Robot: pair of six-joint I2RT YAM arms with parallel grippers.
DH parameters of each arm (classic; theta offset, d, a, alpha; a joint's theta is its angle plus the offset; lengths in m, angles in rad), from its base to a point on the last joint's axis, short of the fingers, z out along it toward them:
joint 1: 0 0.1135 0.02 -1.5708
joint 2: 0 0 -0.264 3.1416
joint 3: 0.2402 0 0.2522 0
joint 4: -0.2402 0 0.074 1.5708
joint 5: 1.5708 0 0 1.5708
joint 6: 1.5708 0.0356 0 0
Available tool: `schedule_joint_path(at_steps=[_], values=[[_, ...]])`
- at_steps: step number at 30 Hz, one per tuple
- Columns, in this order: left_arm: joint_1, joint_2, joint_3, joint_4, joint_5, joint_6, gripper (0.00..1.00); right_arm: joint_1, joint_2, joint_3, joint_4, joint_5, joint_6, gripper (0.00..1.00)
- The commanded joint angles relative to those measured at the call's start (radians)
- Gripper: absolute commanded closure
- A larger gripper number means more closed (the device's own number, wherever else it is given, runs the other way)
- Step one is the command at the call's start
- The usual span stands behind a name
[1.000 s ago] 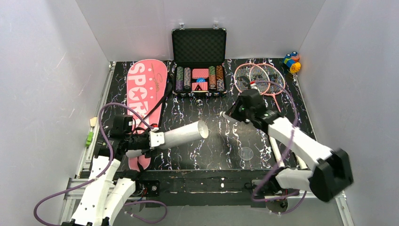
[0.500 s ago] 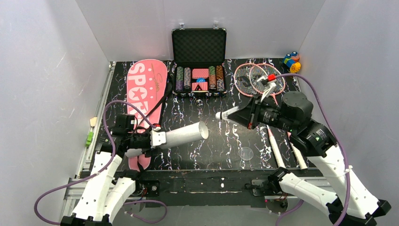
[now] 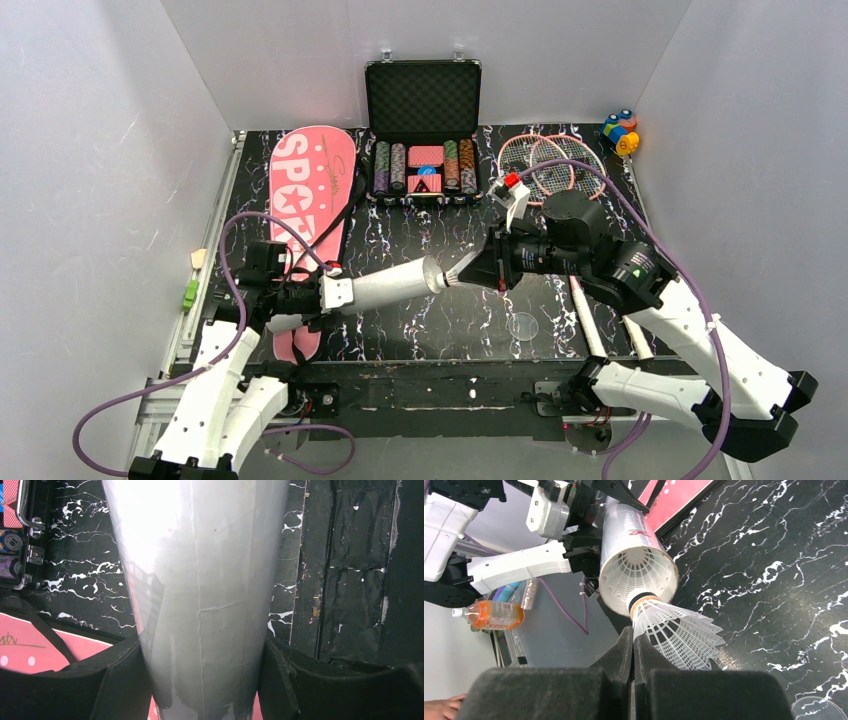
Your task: Pack up the badminton gear
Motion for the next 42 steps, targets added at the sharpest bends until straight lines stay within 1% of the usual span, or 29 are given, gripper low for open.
schedule_joint_path(at_steps=[1,8,11,13,16,17,19,21,23,26,29,42], values=[[0.001,-0.020,0.013,0.018,0.030,-0.002,0.55,0.031,0.027,0.052,0.071,0.017,-0.018,0.99],[0.002,-0.026,0.018,0.010,0.034,-0.001,0.55,0.063,0.077,0.041,0.154,0.044,0.002,0.99],[0.002,-0.029,0.017,0.008,0.033,-0.001,0.55,0.070,0.089,0.030,0.200,0.055,0.017,0.85],[0.001,-0.028,0.018,0.008,0.034,-0.001,0.55,0.073,0.099,0.028,0.221,0.058,0.029,0.66],[0.002,-0.030,0.018,0.004,0.034,-0.001,0.55,0.073,0.087,0.016,0.248,0.062,0.054,0.47],[0.002,-0.030,0.018,0.004,0.033,-0.001,0.55,0.073,0.075,0.010,0.258,0.064,0.057,0.43],[0.002,-0.031,0.018,0.001,0.034,0.001,0.55,0.073,0.038,0.003,0.259,0.083,0.060,0.38],[0.002,-0.030,0.022,0.001,0.037,0.001,0.55,0.072,-0.021,-0.009,0.231,0.133,0.057,0.37],[0.001,-0.029,0.026,0.001,0.043,-0.004,0.55,0.066,-0.073,-0.054,0.193,0.209,0.051,0.34],[0.001,-0.029,0.033,0.002,0.048,-0.011,0.55,0.062,-0.049,-0.089,0.118,0.289,0.058,0.32],[0.001,-0.030,0.042,0.002,0.048,-0.018,0.55,0.063,-0.030,-0.118,0.135,0.288,0.058,0.27],[0.002,-0.033,0.054,0.001,0.060,-0.026,0.55,0.062,0.065,-0.157,0.194,0.247,0.069,0.27]])
